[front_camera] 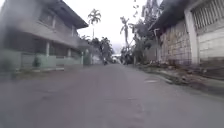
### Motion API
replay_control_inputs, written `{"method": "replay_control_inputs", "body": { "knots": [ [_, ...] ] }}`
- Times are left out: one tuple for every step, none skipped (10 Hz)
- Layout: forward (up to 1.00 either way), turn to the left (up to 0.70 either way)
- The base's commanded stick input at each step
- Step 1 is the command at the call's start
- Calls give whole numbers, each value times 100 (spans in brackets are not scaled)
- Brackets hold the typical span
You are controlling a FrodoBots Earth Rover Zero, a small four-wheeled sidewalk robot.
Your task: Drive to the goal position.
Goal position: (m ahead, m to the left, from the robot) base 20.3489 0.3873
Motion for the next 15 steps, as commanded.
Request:
{"method": "replay_control_inputs", "body": {
  "knots": [
    [100,-40],
    [100,-36],
    [100,-5],
    [100,0],
    [100,0],
    [100,0],
    [100,0],
    [100,0],
    [100,0],
    [100,0],
    [100,0],
    [100,0],
    [100,0],
    [100,0],
    [100,0]
  ]
}}
